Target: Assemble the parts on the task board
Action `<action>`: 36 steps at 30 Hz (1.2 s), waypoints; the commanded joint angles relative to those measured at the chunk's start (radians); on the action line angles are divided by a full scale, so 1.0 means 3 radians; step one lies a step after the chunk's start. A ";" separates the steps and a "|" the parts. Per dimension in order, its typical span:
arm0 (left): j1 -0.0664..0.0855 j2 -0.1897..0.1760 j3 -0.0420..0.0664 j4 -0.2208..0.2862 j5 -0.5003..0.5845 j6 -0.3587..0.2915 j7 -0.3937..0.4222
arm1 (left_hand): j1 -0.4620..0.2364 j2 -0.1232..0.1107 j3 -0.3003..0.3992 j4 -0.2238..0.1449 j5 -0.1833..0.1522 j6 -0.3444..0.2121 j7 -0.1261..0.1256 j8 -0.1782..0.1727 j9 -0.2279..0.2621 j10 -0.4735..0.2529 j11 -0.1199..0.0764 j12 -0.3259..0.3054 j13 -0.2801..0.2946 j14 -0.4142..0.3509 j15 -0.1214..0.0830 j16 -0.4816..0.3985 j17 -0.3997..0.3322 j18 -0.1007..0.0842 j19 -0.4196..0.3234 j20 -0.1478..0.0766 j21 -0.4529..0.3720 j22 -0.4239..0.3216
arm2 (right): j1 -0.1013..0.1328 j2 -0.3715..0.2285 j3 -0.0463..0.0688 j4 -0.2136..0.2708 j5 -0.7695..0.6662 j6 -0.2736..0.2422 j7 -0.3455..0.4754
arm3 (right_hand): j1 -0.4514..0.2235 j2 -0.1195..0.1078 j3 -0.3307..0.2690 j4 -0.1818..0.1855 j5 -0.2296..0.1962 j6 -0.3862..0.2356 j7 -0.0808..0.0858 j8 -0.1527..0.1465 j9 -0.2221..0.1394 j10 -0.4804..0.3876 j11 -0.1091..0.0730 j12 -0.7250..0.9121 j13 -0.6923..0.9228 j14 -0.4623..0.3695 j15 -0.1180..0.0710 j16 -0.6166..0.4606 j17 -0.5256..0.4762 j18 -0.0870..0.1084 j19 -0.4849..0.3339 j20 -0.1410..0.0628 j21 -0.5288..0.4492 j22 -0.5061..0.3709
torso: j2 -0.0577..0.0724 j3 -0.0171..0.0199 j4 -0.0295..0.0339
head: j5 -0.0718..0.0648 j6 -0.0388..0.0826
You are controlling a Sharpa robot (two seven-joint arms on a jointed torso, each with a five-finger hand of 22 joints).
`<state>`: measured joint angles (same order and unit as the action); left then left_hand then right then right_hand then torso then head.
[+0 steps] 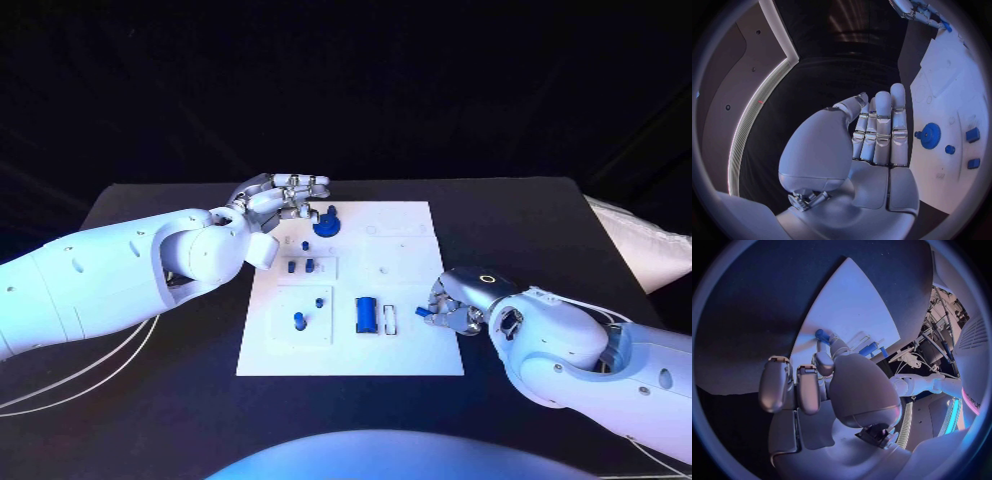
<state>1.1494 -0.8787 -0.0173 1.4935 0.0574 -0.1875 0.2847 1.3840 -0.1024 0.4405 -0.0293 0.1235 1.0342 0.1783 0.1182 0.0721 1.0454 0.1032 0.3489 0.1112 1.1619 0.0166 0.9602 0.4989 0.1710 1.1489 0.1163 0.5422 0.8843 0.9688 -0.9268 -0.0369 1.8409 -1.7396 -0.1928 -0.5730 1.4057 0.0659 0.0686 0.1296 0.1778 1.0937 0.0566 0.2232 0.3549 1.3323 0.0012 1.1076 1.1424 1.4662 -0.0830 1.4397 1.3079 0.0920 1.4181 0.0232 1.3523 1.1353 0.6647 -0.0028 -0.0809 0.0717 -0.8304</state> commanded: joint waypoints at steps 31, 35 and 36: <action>-0.0006 0.0024 0.0002 0.0005 -0.0026 0.0047 0.0041 | -0.0007 0.0014 0.0002 -0.0017 0.0017 -0.0032 -0.0003 0.0007 -0.0003 -0.0023 0.0005 0.0017 -0.0004 -0.0025 0.0011 0.0003 -0.0005 0.0035 0.0022 0.0005 -0.0023 0.0002 | 0.0003 0.0250 -0.0011 -0.0072 0.1520 -0.0499 0.0186 | -0.0542 -0.0288 0.0254 0.0216 0.0539 0.0125 -0.0017 0.0003 0.0080 0.0195 -0.0083 0.0082 0.0220 0.0228 -0.0021 0.0030 0.0183 -0.0041 0.0036 -0.0009 0.0031 0.0045 | -0.0003 -0.0003 -0.0004 | 0.0011 0.0009; -0.0006 0.0026 0.0002 0.0005 -0.0026 0.0058 0.0032 | -0.0007 0.0014 0.0002 -0.0017 0.0017 -0.0032 -0.0003 0.0007 -0.0003 -0.0023 0.0005 0.0017 -0.0004 -0.0025 0.0011 0.0003 -0.0005 0.0035 0.0022 0.0005 -0.0023 0.0002 | 0.0003 0.0275 -0.0011 -0.0085 0.1509 -0.0483 0.0170 | -0.0559 -0.0277 0.0255 0.0229 0.0545 0.0130 -0.0020 0.0004 0.0083 0.0203 -0.0085 0.0095 0.0233 0.0229 -0.0023 0.0031 0.0185 -0.0041 0.0038 -0.0010 0.0032 0.0048 | -0.0002 -0.0001 -0.0004 | 0.0010 0.0006; -0.0006 0.0026 0.0002 0.0005 -0.0026 0.0060 0.0030 | -0.0007 0.0014 0.0002 -0.0017 0.0017 -0.0032 -0.0003 0.0007 -0.0003 -0.0023 0.0005 0.0017 -0.0004 -0.0025 0.0011 0.0003 -0.0005 0.0035 0.0022 0.0005 -0.0023 0.0002 | 0.0003 0.0279 -0.0011 -0.0085 0.1508 -0.0480 0.0168 | -0.0563 -0.0275 0.0255 0.0232 0.0546 0.0131 -0.0020 0.0005 0.0083 0.0205 -0.0086 0.0099 0.0237 0.0229 -0.0023 0.0032 0.0186 -0.0042 0.0039 -0.0010 0.0033 0.0049 | -0.0001 -0.0001 -0.0004 | 0.0010 0.0005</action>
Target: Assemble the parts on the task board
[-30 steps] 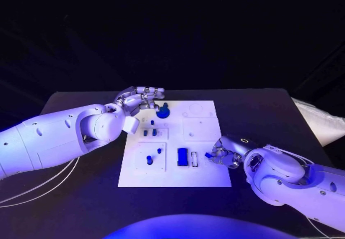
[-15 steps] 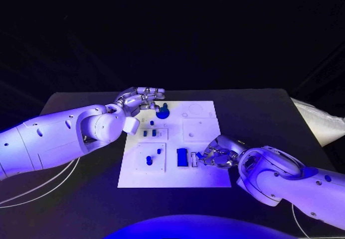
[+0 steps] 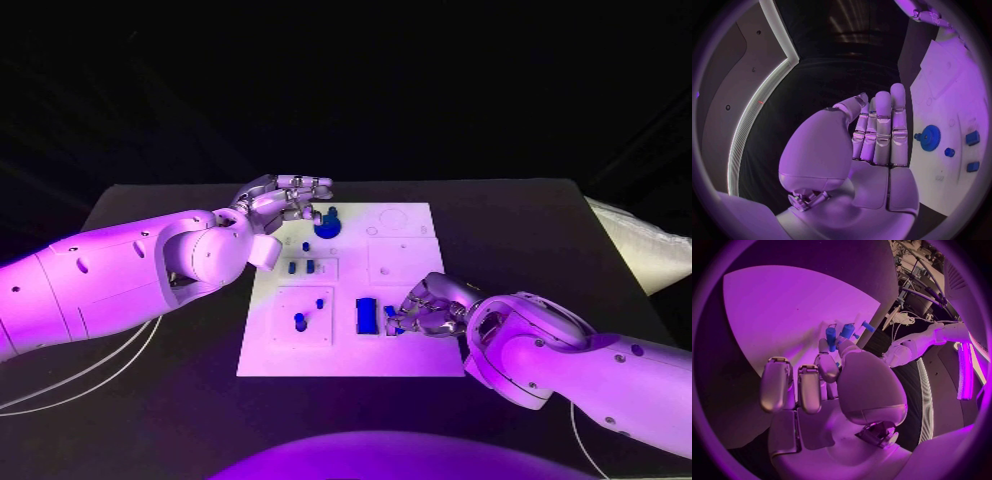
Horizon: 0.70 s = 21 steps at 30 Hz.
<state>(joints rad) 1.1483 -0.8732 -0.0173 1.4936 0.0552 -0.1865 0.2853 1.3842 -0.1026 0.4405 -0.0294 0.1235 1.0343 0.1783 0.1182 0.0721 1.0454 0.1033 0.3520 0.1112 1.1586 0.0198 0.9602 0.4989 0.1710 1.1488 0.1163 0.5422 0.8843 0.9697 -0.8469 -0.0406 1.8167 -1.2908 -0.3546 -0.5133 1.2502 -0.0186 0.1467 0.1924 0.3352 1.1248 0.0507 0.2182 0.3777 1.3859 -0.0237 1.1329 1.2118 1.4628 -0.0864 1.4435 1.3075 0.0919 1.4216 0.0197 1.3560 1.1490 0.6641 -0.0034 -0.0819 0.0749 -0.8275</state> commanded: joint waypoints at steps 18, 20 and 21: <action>-0.0002 0.0011 0.0002 0.0004 -0.0028 0.0097 0.0007 | -0.0013 0.0019 0.0003 -0.0017 0.0017 -0.0031 -0.0004 0.0010 -0.0003 -0.0025 0.0005 0.0013 -0.0005 -0.0015 0.0001 0.0005 -0.0009 0.0035 0.0021 0.0006 -0.0024 0.0003 | 0.0001 0.0052 0.0001 -0.0016 -0.0067 0.0085 -0.0069 | -0.0305 -0.0040 -0.0160 0.0197 0.0005 0.0045 0.0008 0.0021 0.0025 0.0040 0.0005 0.0019 0.0034 0.0237 -0.0007 0.0014 0.0180 -0.0042 0.0028 0.0002 0.0020 0.0006 | -0.0001 0.0002 -0.0002 | 0.0000 -0.0015; -0.0002 0.0010 0.0002 0.0004 -0.0032 0.0102 0.0005 | -0.0013 0.0019 0.0003 -0.0017 0.0017 -0.0031 -0.0004 0.0010 -0.0003 -0.0025 0.0005 0.0013 -0.0005 -0.0015 0.0001 0.0005 -0.0009 0.0035 0.0021 0.0006 -0.0024 0.0003 | 0.0001 0.0050 0.0001 -0.0018 -0.0080 0.0071 -0.0082 | -0.0331 -0.0048 -0.0194 0.0216 0.0006 0.0045 0.0008 0.0020 0.0027 0.0037 0.0006 0.0011 0.0032 0.0237 -0.0007 0.0013 0.0180 -0.0042 0.0027 0.0002 0.0019 0.0004 | -0.0002 0.0002 -0.0002 | 0.0001 -0.0015; -0.0002 0.0010 0.0002 0.0003 -0.0034 0.0103 0.0005 | -0.0013 0.0019 0.0003 -0.0017 0.0017 -0.0031 -0.0004 0.0010 -0.0003 -0.0025 0.0005 0.0013 -0.0005 -0.0015 0.0001 0.0005 -0.0009 0.0035 0.0021 0.0006 -0.0024 0.0003 | 0.0001 0.0048 0.0001 -0.0018 -0.0094 0.0065 -0.0092 | -0.0334 -0.0050 -0.0200 0.0219 0.0007 0.0045 0.0008 0.0020 0.0028 0.0036 0.0006 0.0010 0.0032 0.0237 -0.0006 0.0013 0.0180 -0.0042 0.0027 0.0003 0.0018 0.0003 | -0.0001 0.0003 -0.0005 | 0.0006 -0.0015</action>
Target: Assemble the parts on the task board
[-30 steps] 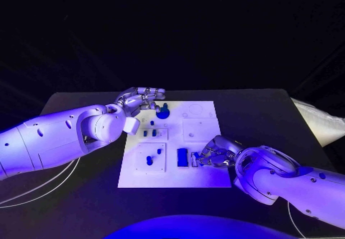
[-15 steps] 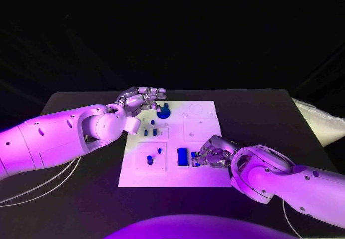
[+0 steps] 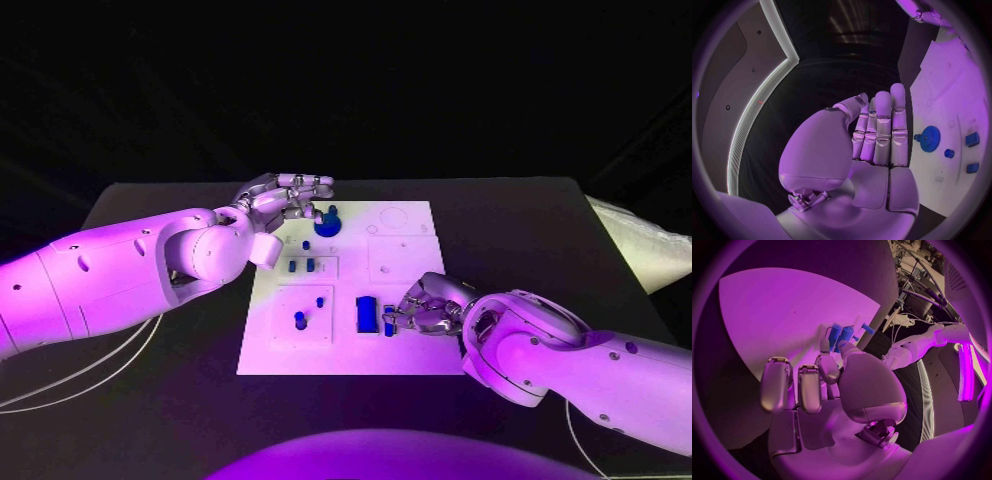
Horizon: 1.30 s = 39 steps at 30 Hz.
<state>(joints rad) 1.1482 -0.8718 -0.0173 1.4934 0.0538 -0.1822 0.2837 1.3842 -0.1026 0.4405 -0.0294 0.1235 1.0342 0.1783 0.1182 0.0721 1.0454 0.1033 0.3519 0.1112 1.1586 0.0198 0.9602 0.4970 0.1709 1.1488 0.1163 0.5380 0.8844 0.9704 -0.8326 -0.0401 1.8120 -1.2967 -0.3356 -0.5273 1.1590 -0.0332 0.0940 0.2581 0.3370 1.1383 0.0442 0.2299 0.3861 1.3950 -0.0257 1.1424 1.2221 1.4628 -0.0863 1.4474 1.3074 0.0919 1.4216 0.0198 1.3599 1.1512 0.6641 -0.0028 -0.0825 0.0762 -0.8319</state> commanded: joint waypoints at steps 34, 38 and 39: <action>-0.0002 0.0003 0.0002 -0.0001 -0.0035 0.0094 0.0008 | -0.0013 0.0019 0.0003 -0.0017 0.0017 -0.0031 -0.0004 0.0010 -0.0003 -0.0025 0.0005 0.0013 -0.0005 -0.0015 0.0001 0.0005 -0.0003 0.0035 0.0021 0.0006 -0.0010 0.0003 | -0.0003 -0.0087 0.0000 0.0066 -0.0385 0.0272 0.0048 | 0.0162 -0.0085 -0.0301 -0.0154 -0.0516 -0.0006 0.0032 -0.0022 0.0036 -0.0001 0.0015 -0.0041 0.0030 0.0236 -0.0005 -0.0005 0.0181 -0.0040 0.0020 0.0004 -0.0005 -0.0008 | 0.0000 0.0001 0.0001 | -0.0007 -0.0009; -0.0002 0.0003 0.0002 -0.0001 -0.0035 0.0095 0.0008 | -0.0013 0.0019 0.0003 -0.0017 0.0017 -0.0031 -0.0004 0.0010 -0.0003 -0.0025 0.0005 0.0013 -0.0005 -0.0015 0.0001 0.0005 -0.0003 0.0035 0.0021 0.0006 -0.0010 0.0003 | -0.0003 -0.0081 0.0000 0.0047 -0.0387 0.0287 0.0023 | 0.0179 -0.0059 -0.0319 -0.0165 -0.0556 -0.0006 0.0032 -0.0022 0.0039 0.0000 0.0015 -0.0041 0.0034 0.0236 -0.0005 -0.0005 0.0182 -0.0040 0.0020 0.0004 -0.0006 -0.0006 | 0.0000 0.0000 -0.0001 | -0.0006 -0.0009; -0.0002 0.0003 0.0002 -0.0001 -0.0035 0.0095 0.0008 | -0.0013 0.0019 0.0003 -0.0017 0.0017 -0.0031 -0.0004 0.0010 -0.0003 -0.0025 0.0005 0.0013 -0.0005 -0.0015 0.0001 0.0005 -0.0003 0.0035 0.0021 0.0006 -0.0010 0.0003 | -0.0003 -0.0079 0.0000 0.0041 -0.0388 0.0288 0.0017 | 0.0182 -0.0050 -0.0321 -0.0165 -0.0562 -0.0005 0.0031 -0.0022 0.0040 0.0001 0.0015 -0.0040 0.0036 0.0236 -0.0005 -0.0004 0.0183 -0.0040 0.0021 0.0004 -0.0005 -0.0005 | 0.0000 0.0000 -0.0001 | -0.0006 -0.0009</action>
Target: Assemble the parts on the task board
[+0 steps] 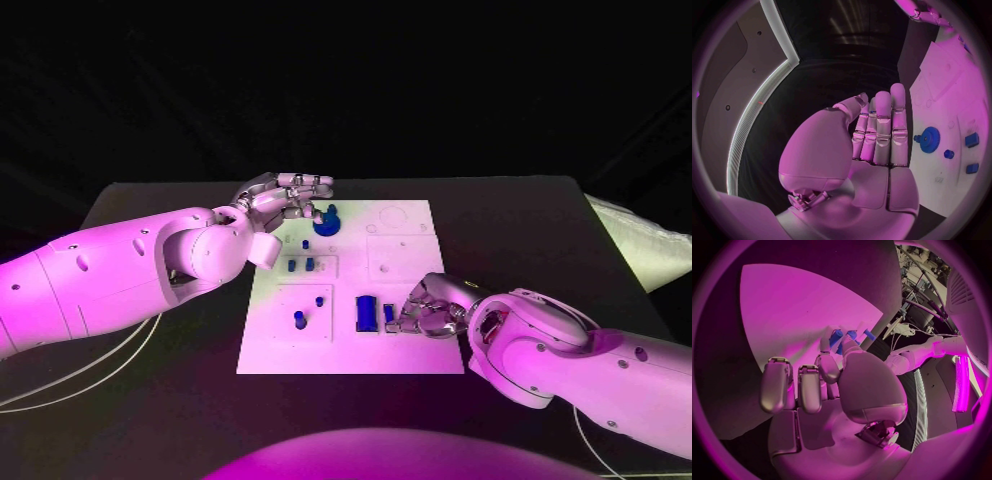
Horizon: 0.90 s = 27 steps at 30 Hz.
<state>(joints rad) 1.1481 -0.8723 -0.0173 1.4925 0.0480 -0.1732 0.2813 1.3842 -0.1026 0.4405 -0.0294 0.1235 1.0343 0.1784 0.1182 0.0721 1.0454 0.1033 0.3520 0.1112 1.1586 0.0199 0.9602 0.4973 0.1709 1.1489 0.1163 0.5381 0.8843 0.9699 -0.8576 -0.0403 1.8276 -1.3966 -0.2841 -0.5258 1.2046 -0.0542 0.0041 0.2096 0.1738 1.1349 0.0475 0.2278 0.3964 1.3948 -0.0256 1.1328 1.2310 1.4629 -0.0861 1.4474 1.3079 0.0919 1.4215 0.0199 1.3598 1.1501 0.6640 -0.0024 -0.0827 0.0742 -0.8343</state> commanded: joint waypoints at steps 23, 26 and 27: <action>-0.0002 0.0006 0.0002 -0.0003 -0.0016 0.0068 0.0011 | -0.0013 0.0019 0.0003 -0.0017 0.0017 -0.0031 -0.0004 0.0010 -0.0003 -0.0026 0.0004 0.0013 -0.0005 -0.0015 0.0001 0.0005 -0.0004 0.0035 0.0021 0.0006 -0.0010 0.0003 | -0.0002 0.0099 0.0001 -0.0155 -0.0048 0.0104 0.0023 | -0.0006 0.0099 -0.0073 0.0029 -0.0017 0.0015 0.0019 -0.0011 0.0013 0.0021 0.0013 0.0022 0.0038 0.0239 -0.0006 0.0004 0.0195 -0.0044 0.0029 0.0004 0.0006 0.0021 | 0.0003 0.0000 0.0004 | -0.0004 -0.0008; -0.0002 0.0006 0.0002 -0.0002 -0.0016 0.0069 0.0010 | -0.0013 0.0019 0.0003 -0.0017 0.0017 -0.0031 -0.0004 0.0010 -0.0003 -0.0026 0.0004 0.0013 -0.0005 -0.0015 0.0001 0.0005 -0.0004 0.0035 0.0021 0.0006 -0.0010 0.0003 | -0.0002 0.0112 0.0001 -0.0184 -0.0043 0.0113 0.0036 | 0.0005 0.0104 -0.0084 0.0022 -0.0039 0.0017 0.0016 -0.0010 0.0016 0.0022 0.0011 0.0024 0.0042 0.0240 -0.0007 0.0005 0.0197 -0.0044 0.0030 0.0004 0.0007 0.0024 | 0.0003 0.0000 0.0004 | -0.0002 -0.0012; -0.0002 0.0006 0.0002 -0.0002 -0.0016 0.0069 0.0010 | -0.0013 0.0019 0.0003 -0.0017 0.0017 -0.0031 -0.0004 0.0010 -0.0003 -0.0026 0.0004 0.0013 -0.0005 -0.0015 0.0001 0.0005 -0.0004 0.0035 0.0021 0.0006 -0.0010 0.0003 | -0.0002 0.0115 0.0001 -0.0191 -0.0042 0.0115 0.0042 | 0.0024 0.0110 -0.0091 0.0010 -0.0068 0.0017 0.0014 -0.0009 0.0018 0.0023 0.0010 0.0024 0.0043 0.0240 -0.0009 0.0005 0.0198 -0.0044 0.0031 0.0003 0.0008 0.0025 | 0.0001 0.0001 0.0002 | 0.0001 -0.0012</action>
<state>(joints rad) 1.1479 -0.8720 -0.0173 1.4910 0.0475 -0.1722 0.2801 1.3842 -0.1026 0.4405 -0.0293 0.1235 1.0308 0.1749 0.1182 0.0721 1.0454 0.1034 0.3519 0.1112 1.1586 0.0198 0.9602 0.4971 0.1709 1.1488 0.1163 0.5381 0.8844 0.9708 -0.8241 -0.0393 1.7754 -1.4019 -0.2570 -0.5187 1.2097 -0.0249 -0.0186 0.2117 0.1563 1.1381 0.0444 0.2304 0.4040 1.3947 -0.0255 1.1370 1.2429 1.4629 -0.0860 1.4473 1.3076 0.0919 1.4215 0.0199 1.3598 1.1566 0.6647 -0.0021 -0.0818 0.0728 -0.8373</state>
